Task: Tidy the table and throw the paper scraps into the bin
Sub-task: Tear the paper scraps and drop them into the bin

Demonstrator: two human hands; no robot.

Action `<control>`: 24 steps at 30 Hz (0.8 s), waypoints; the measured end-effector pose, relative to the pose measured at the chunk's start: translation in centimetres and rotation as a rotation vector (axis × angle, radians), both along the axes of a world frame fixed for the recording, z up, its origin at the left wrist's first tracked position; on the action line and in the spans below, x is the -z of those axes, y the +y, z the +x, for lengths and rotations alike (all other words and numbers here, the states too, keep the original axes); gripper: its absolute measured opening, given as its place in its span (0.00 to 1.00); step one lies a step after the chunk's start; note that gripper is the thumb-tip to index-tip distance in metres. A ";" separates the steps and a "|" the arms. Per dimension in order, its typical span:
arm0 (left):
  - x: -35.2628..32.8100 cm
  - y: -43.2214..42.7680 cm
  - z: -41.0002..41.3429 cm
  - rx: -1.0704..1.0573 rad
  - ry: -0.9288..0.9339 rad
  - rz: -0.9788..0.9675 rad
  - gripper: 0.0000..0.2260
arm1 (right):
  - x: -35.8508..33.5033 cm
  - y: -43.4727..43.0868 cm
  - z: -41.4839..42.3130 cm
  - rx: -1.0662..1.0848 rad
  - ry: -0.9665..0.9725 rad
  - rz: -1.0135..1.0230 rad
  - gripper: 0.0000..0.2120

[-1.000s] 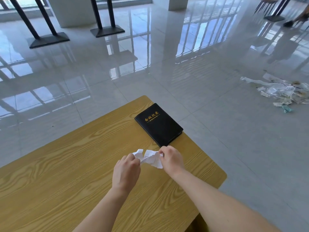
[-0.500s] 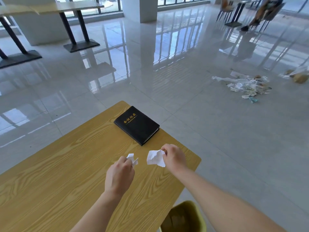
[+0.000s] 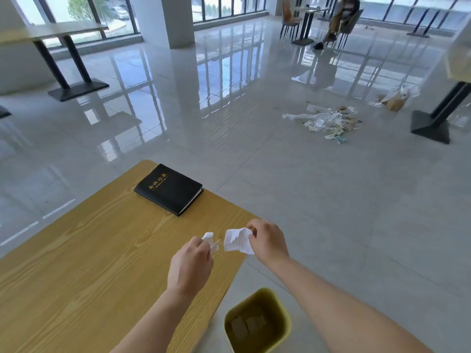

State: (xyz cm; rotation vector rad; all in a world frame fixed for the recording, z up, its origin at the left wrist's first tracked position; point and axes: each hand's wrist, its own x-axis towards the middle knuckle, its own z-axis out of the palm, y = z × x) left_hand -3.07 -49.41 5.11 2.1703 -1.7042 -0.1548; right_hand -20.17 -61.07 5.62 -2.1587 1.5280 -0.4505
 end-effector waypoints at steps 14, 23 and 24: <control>3.3 2.0 -18.0 0.017 0.059 0.050 0.07 | 3.9 1.9 -16.9 -0.019 0.011 0.081 0.10; 10.9 2.8 -20.3 0.047 0.107 0.186 0.10 | 10.8 4.0 -20.0 0.033 0.079 0.215 0.10; 11.9 3.0 -20.2 0.040 0.115 0.205 0.09 | 12.0 4.2 -20.2 0.037 0.092 0.234 0.10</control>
